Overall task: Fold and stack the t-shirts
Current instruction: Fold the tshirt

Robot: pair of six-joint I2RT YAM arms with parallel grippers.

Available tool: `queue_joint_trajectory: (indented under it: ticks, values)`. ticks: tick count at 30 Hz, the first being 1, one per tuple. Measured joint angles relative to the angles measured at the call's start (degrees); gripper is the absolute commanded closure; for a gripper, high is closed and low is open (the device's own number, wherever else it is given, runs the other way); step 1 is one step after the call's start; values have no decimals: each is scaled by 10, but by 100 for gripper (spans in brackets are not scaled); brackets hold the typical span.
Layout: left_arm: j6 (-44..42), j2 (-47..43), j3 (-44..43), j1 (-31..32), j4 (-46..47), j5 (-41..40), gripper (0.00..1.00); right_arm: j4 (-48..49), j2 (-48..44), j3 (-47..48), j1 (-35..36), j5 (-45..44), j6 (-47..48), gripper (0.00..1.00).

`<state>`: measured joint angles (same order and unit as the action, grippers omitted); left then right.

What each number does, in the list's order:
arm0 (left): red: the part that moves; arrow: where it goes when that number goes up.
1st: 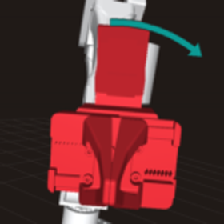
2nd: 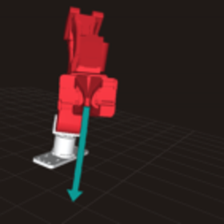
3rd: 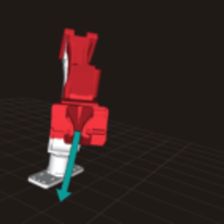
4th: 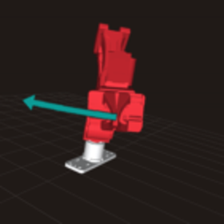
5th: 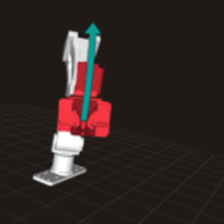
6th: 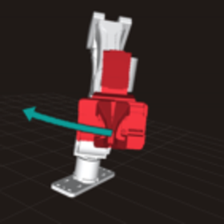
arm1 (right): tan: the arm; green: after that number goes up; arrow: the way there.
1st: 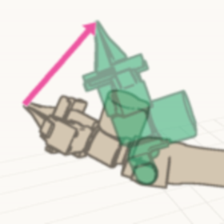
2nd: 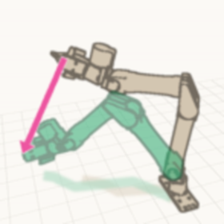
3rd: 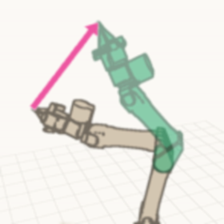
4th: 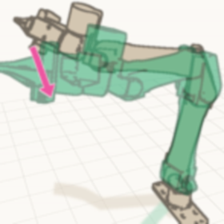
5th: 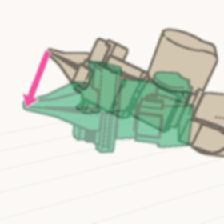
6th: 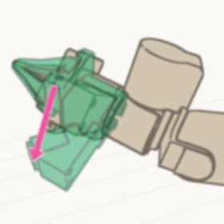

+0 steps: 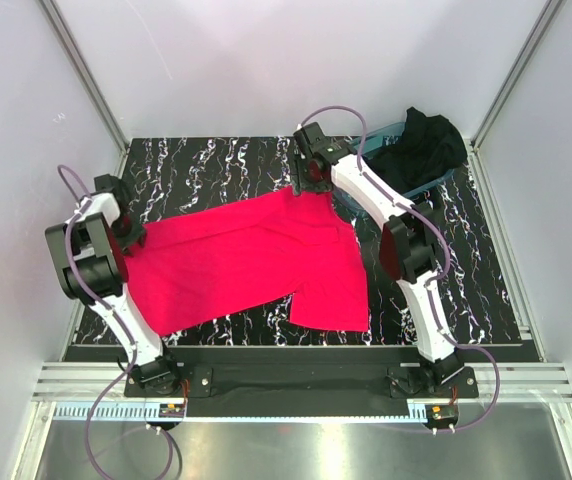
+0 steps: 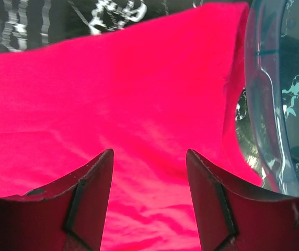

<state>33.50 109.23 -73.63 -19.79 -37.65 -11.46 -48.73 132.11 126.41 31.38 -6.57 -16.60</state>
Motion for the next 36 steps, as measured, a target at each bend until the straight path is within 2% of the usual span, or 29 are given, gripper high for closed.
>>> queue_joint_trajectory:
  ticks: [6, 10, 13, 19, 23, 29, 36]
  values:
    - [-8, 23, -31, -38, -28, -24, 54, 9, 24, 0, -10, 5, 31, 37]
    - [-25, 23, -32, -73, -33, -27, 53, 25, 25, -6, -11, 63, 32, 39]
    - [-38, 20, -30, -81, -31, -18, 48, 39, 25, -26, -6, 109, 24, 40]
    - [-48, -21, 1, -37, -28, -5, 37, 35, 25, -65, 33, 145, 35, 60]
    - [-30, -86, 36, 3, -29, 17, 36, 26, 25, -66, 63, 157, 50, 60]
    - [-5, -182, 78, 23, -27, 43, 37, 23, 28, -70, 91, 144, 69, 50]
    - [0, -213, 116, 52, -18, 68, 37, 26, 60, -55, 97, 89, 83, 53]
